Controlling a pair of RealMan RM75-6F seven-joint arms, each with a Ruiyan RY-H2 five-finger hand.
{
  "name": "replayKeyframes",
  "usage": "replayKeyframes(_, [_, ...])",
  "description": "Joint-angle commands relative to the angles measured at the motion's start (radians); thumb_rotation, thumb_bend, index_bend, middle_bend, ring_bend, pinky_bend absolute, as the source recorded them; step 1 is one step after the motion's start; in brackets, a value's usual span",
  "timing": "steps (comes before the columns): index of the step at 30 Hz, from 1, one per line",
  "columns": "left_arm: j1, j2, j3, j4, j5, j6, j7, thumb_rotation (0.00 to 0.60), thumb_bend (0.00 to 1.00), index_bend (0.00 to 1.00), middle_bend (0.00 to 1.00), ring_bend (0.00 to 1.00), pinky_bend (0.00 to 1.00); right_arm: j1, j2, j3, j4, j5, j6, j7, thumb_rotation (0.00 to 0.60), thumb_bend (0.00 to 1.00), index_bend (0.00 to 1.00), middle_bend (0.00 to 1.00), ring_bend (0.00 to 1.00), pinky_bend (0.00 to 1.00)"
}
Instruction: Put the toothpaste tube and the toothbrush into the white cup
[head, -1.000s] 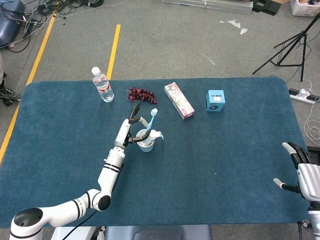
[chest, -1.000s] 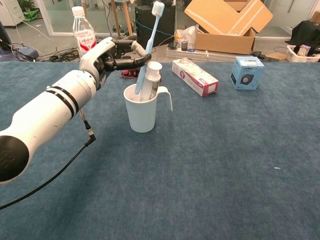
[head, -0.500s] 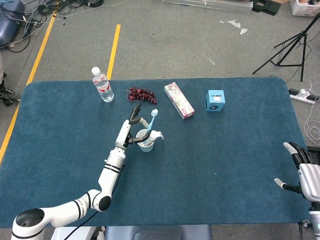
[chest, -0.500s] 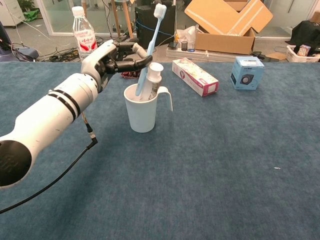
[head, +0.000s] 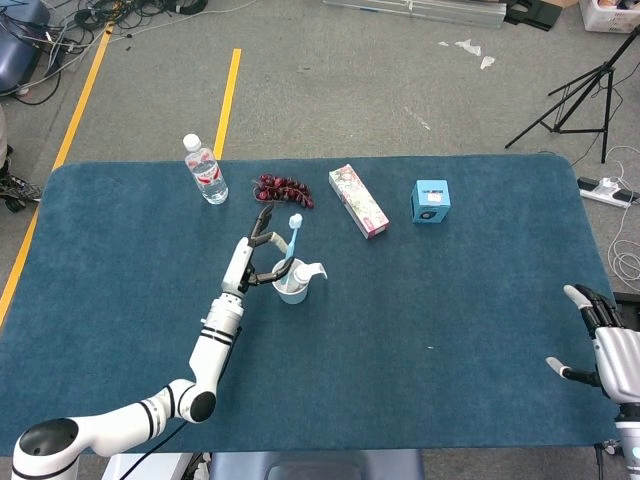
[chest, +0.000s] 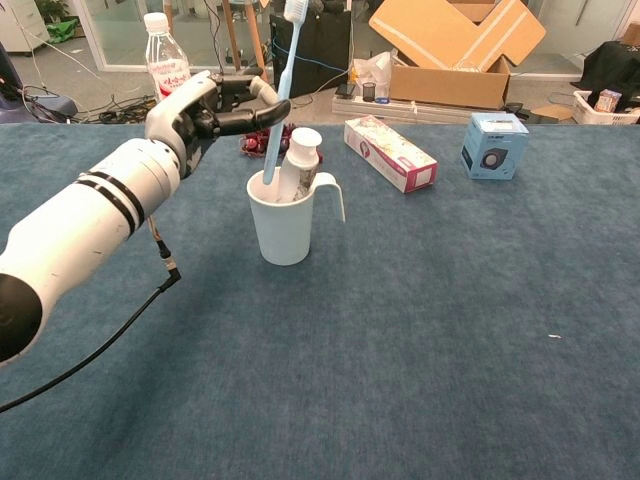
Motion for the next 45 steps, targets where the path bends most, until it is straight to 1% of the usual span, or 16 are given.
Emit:
replayKeyframes(1, [-0.003, -0.004, -0.004, 0.012, -0.004, -0.006, -0.005, 0.6, 0.69, 0.72, 0.0, 0.0, 0.0, 0.0, 0.0, 0.0, 0.001, 0.001, 0.0, 0.0, 0.6, 0.02, 0.15, 0.13, 0.11, 0.37])
replayKeyframes(13, [-0.031, -0.041, -0.022, 0.093, -0.013, -0.028, -0.047, 0.6, 0.68, 0.72, 0.0, 0.0, 0.0, -0.001, 0.001, 0.0, 0.001, 0.0, 0.002, 0.003, 0.6, 0.02, 0.14, 0.13, 0.11, 0.37])
replayKeyframes(21, [-0.037, -0.056, -0.012, 0.13, -0.004, -0.035, -0.073, 0.6, 0.68, 0.71, 0.0, 0.0, 0.0, -0.001, 0.001, 0.0, 0.0, -0.001, 0.002, 0.002, 0.6, 0.02, 0.15, 0.13, 0.11, 0.37])
replayKeyframes(26, [-0.035, -0.052, 0.002, 0.13, 0.012, -0.04, -0.092, 0.6, 0.67, 0.63, 0.0, 0.0, 0.0, 0.0, 0.001, 0.0, 0.001, -0.001, 0.001, 0.002, 0.6, 0.02, 0.14, 0.13, 0.11, 0.37])
replayKeyframes(35, [-0.031, -0.045, 0.015, 0.115, 0.026, -0.04, -0.103, 0.6, 0.67, 0.58, 0.0, 0.0, 0.0, 0.0, 0.0, -0.001, 0.0, -0.002, 0.001, 0.0, 0.6, 0.02, 0.14, 0.13, 0.11, 0.37])
replayKeyframes(37, [-0.03, -0.044, 0.016, 0.114, 0.026, -0.041, -0.105, 0.6, 0.65, 0.57, 0.0, 0.0, 0.0, 0.0, 0.0, -0.001, -0.001, -0.002, 0.001, 0.0, 0.6, 0.02, 0.14, 0.13, 0.11, 0.37])
replayKeyframes(45, [-0.029, -0.041, 0.018, 0.114, 0.025, -0.047, -0.11, 0.6, 0.44, 0.54, 0.0, 0.0, 0.0, 0.0, 0.001, 0.0, 0.0, -0.001, 0.001, 0.003, 0.6, 0.02, 0.15, 0.13, 0.11, 0.37])
